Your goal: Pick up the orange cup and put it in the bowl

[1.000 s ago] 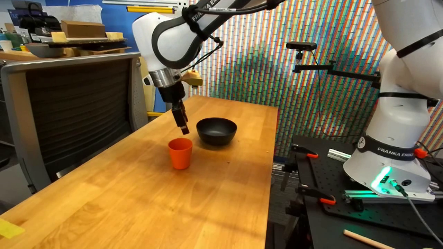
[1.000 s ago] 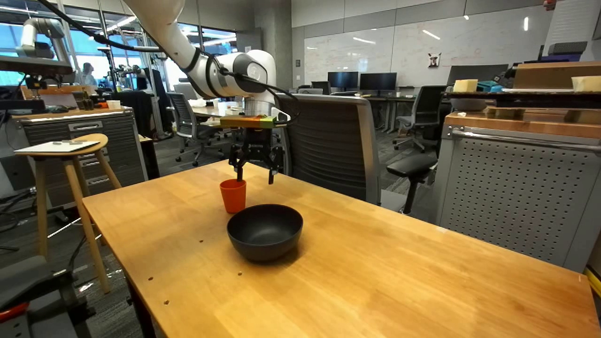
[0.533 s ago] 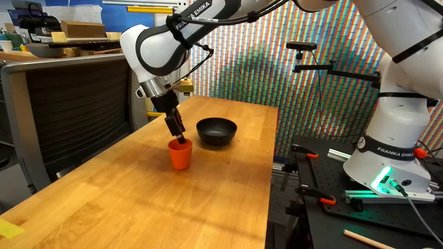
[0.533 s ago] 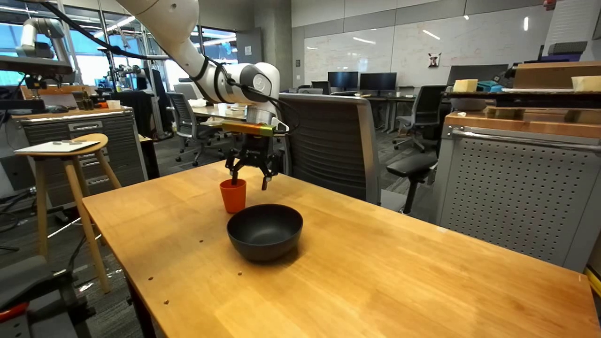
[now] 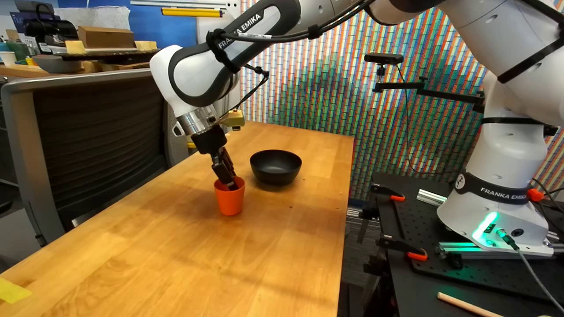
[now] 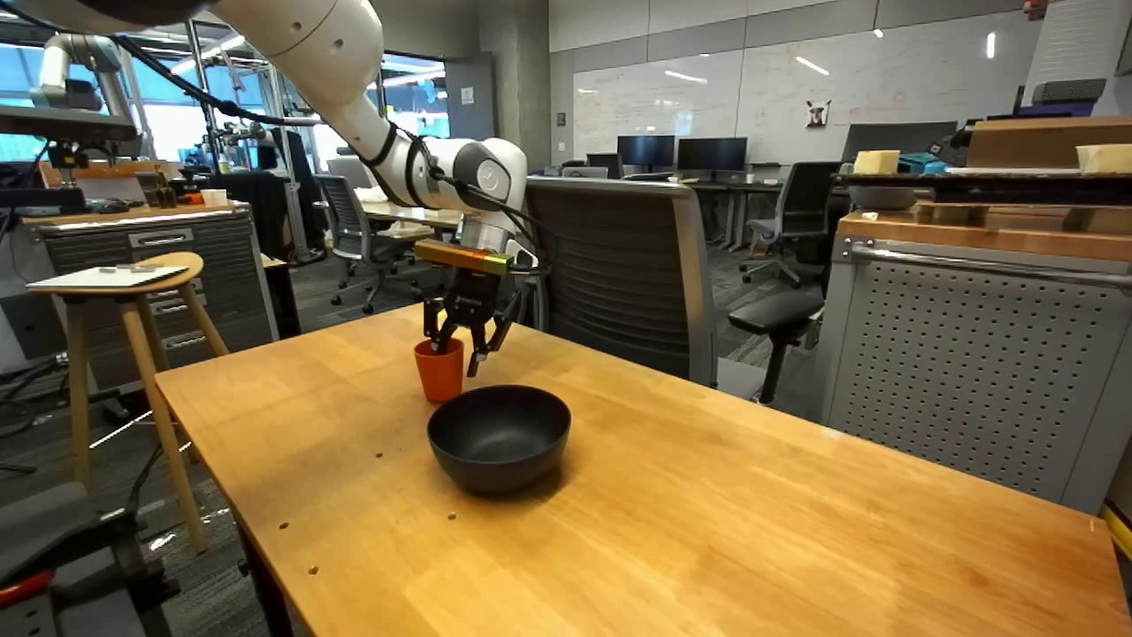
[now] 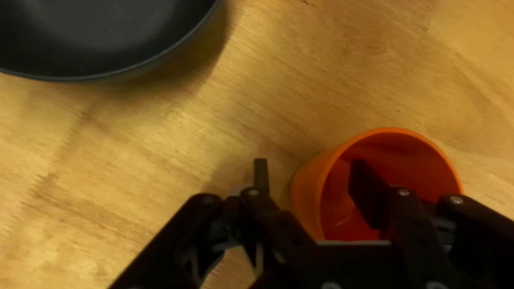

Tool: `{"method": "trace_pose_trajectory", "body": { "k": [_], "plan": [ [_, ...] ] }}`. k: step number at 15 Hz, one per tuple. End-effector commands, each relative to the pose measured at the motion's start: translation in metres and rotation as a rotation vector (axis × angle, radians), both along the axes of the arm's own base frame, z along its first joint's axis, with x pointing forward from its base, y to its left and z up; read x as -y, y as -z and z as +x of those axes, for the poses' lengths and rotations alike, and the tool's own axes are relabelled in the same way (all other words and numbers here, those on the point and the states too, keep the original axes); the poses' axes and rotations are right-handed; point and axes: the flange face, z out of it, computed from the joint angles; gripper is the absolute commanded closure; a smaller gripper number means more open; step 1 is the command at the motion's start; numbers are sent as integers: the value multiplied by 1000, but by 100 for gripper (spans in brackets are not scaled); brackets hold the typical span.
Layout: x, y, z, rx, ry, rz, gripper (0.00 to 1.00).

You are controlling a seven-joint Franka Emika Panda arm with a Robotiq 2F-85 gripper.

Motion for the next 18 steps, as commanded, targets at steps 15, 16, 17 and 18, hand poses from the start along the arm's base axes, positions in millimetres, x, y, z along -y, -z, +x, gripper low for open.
{"method": "trace_pose_trajectory", "body": {
  "k": [15, 16, 17, 18],
  "plan": [
    [80, -168, -33, 179, 176, -110, 98],
    [101, -169, -45, 158, 236, -127, 98],
    [121, -171, -57, 138, 287, -139, 98],
    [142, -165, -69, 117, 337, -153, 98]
  ]
}}
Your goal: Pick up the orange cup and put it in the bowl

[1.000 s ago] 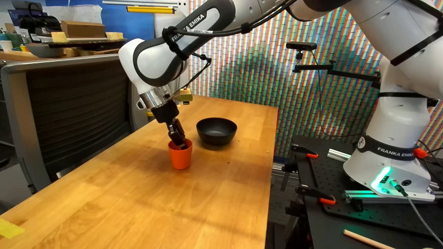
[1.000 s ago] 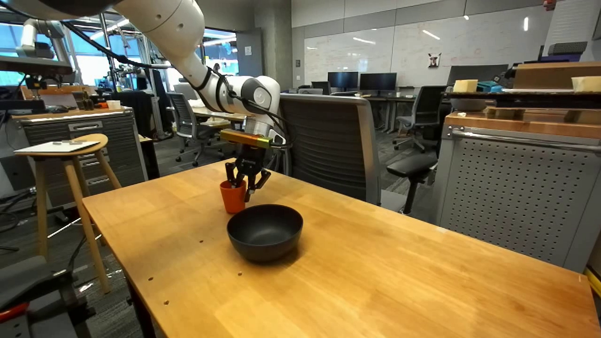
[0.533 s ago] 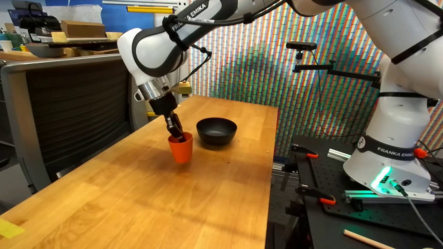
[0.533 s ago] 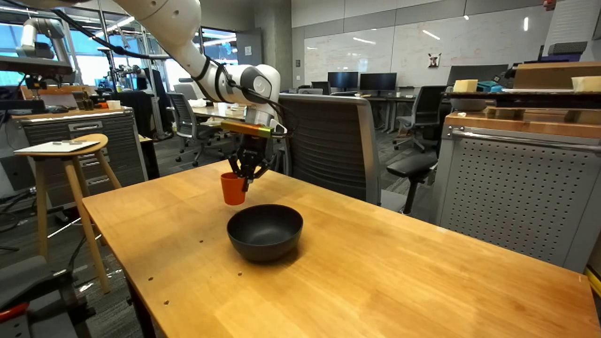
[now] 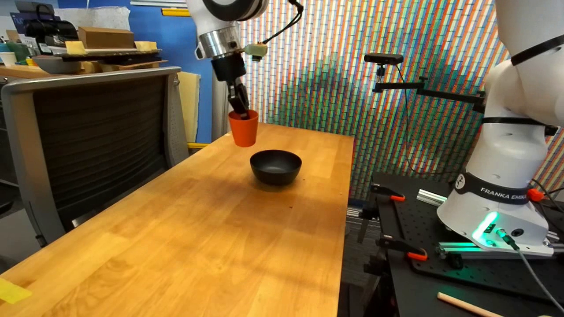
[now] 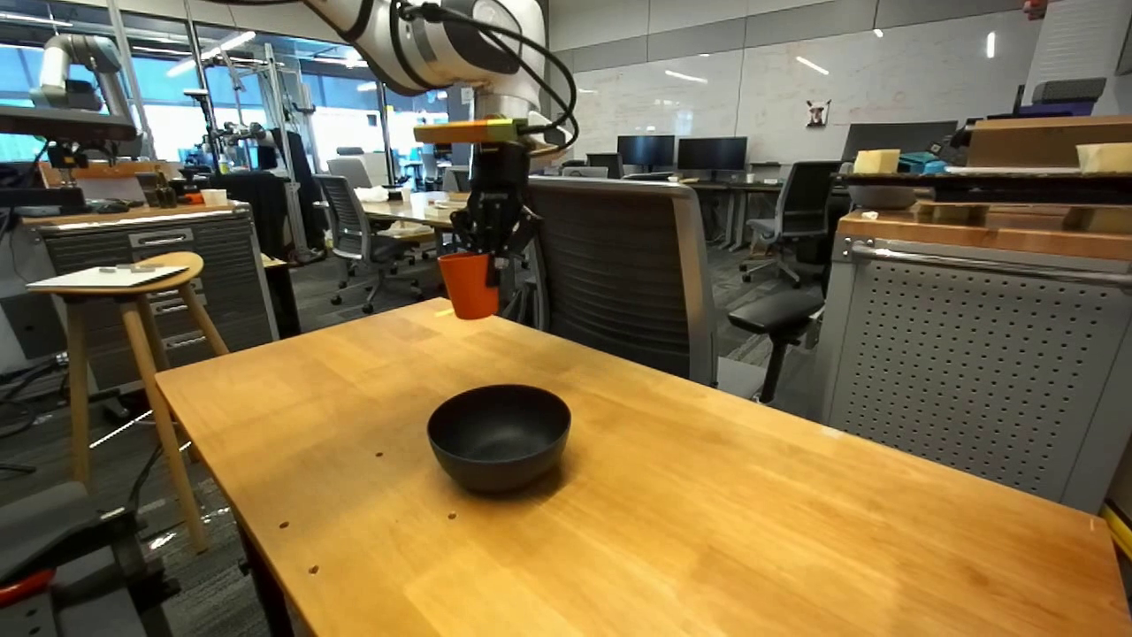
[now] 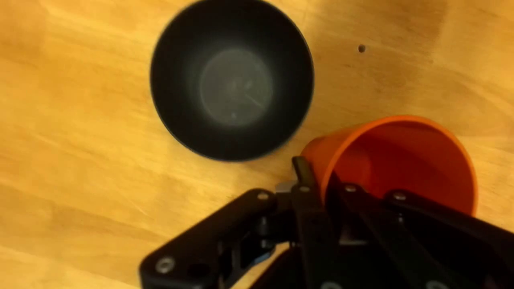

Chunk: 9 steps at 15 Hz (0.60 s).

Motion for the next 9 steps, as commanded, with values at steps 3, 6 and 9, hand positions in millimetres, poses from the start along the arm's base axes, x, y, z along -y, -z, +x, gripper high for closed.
{"method": "trace_pose_trajectory", "body": {
  "k": [3, 6, 9],
  "plan": [
    [101, 29, -71, -85, 210, -17, 98],
    [128, 67, -78, -99, 248, -23, 98],
    [132, 96, -73, -72, 247, -21, 98]
  ]
}}
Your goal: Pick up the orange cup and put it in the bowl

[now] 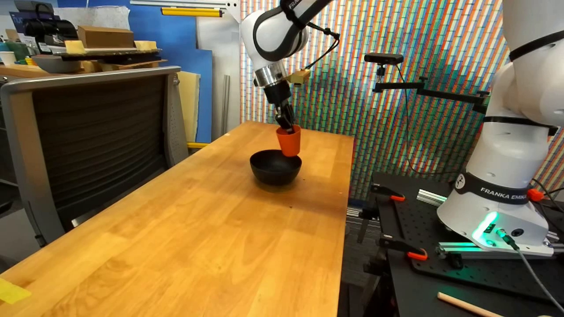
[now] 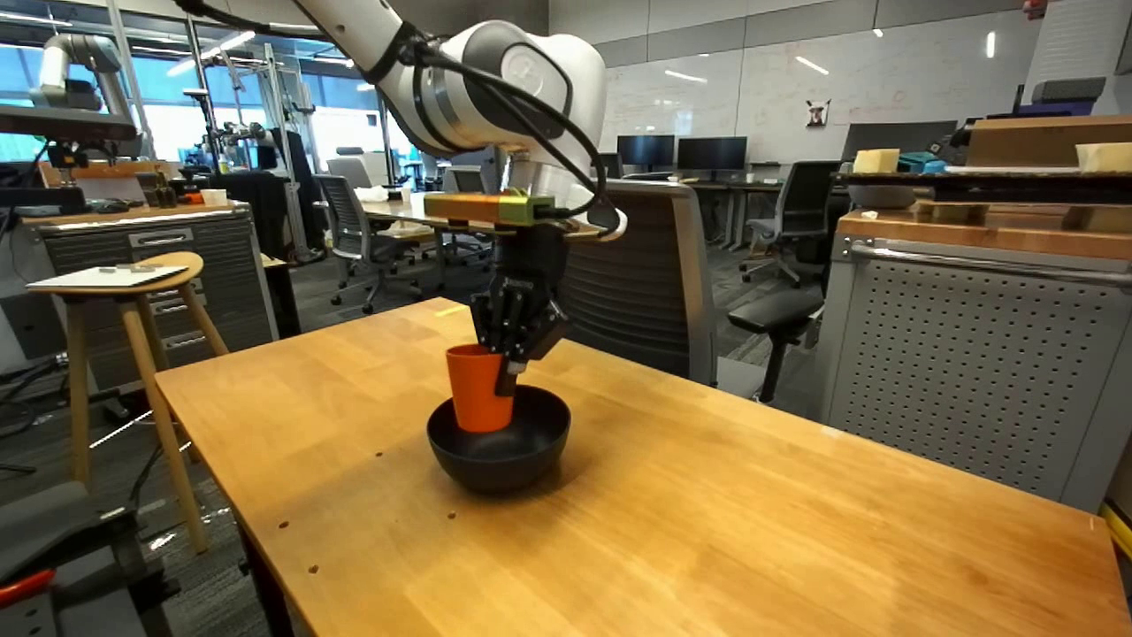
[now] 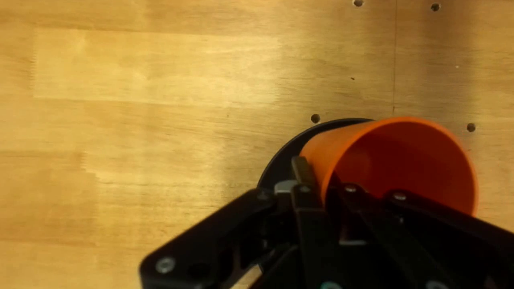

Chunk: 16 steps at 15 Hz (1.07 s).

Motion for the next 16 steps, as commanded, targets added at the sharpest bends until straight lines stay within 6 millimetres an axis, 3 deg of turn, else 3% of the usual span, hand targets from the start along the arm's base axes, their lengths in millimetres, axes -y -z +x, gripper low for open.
{"method": "trace_pose_trajectory", "body": {
  "k": [1, 7, 8, 9, 12, 14, 16],
  "plan": [
    [-1, 24, 7, 39, 7, 2, 98],
    [-4, 49, 20, 104, -19, -2, 98],
    [-5, 51, 21, 113, -19, 8, 89],
    [-6, 53, 22, 119, -20, 12, 67],
    [-13, 45, 21, 137, -20, 50, 58],
    [-26, 21, 14, 151, -64, 25, 42],
    [-32, -16, 8, 170, -101, 29, 26]
  ]
}}
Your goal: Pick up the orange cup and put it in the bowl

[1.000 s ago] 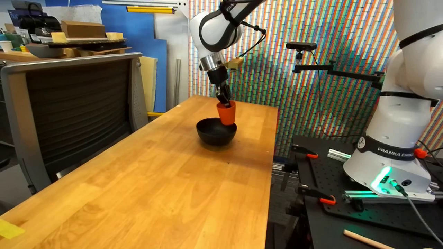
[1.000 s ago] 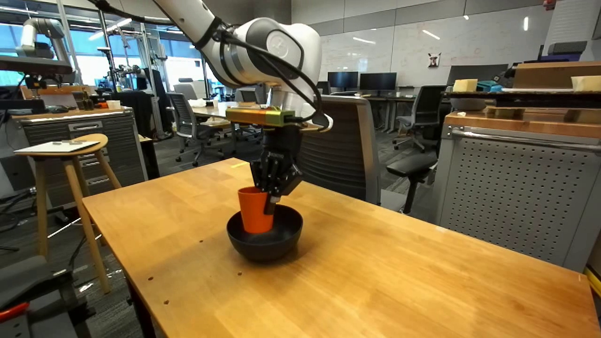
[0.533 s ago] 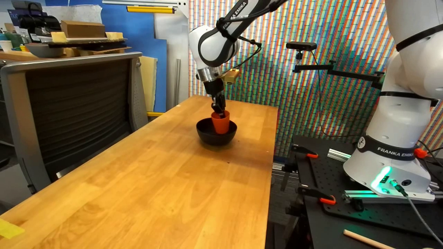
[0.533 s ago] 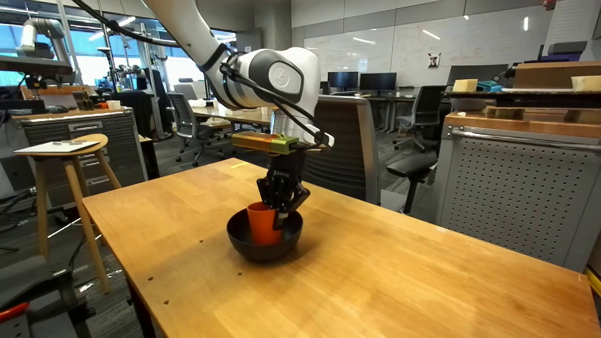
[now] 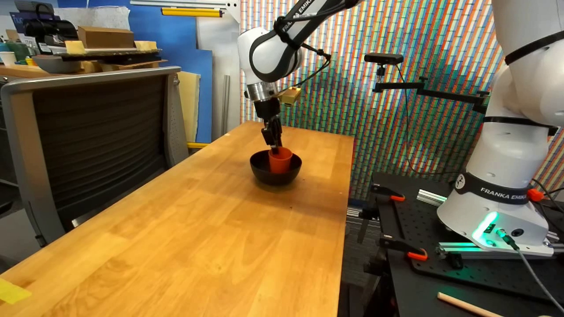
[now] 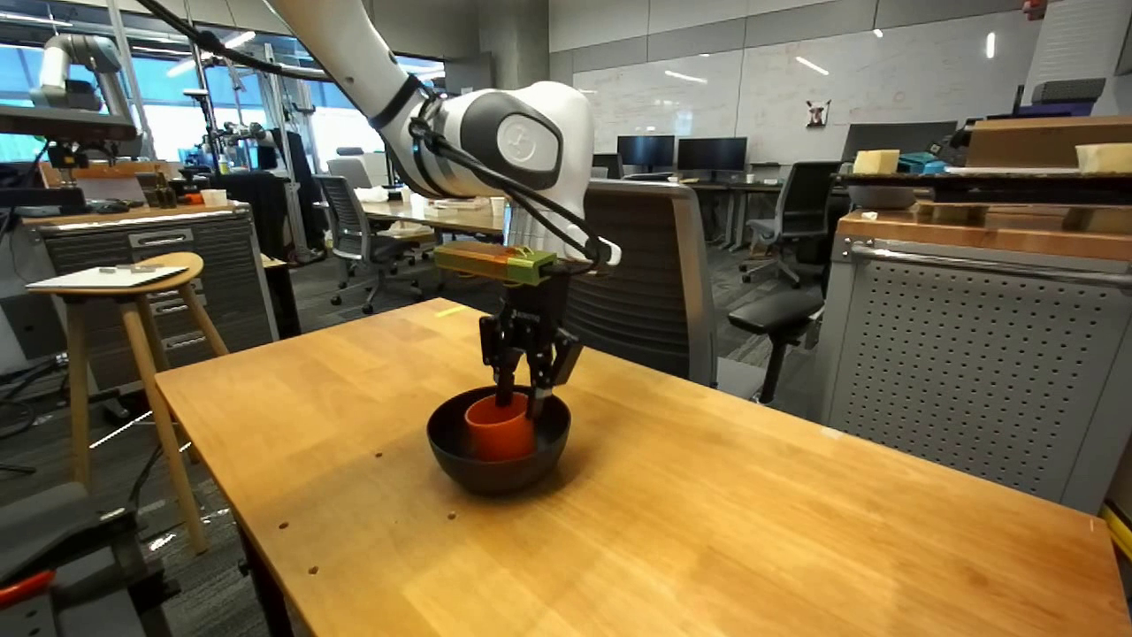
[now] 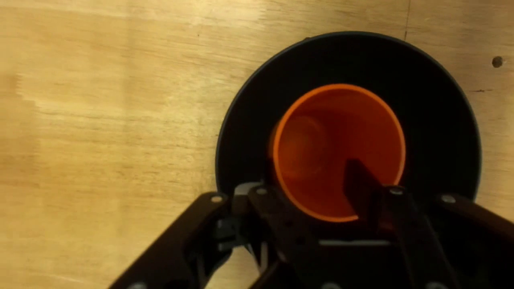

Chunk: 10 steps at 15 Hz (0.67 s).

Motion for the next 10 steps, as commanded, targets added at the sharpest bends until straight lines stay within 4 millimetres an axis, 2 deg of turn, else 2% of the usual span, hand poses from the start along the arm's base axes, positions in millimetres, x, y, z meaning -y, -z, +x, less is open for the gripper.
{"method": "trace_pose_trajectory", "body": {
  "k": [1, 3, 4, 8, 10],
  "plan": [
    [-14, -78, -20, 57, -67, -5, 19],
    [-20, -114, -27, 84, -105, -39, 4],
    [-26, -135, -35, 93, -131, -57, 0],
    [-54, -203, -80, 53, -267, -61, 0],
    [-66, -223, -102, 37, -295, -64, 0]
  ]
}}
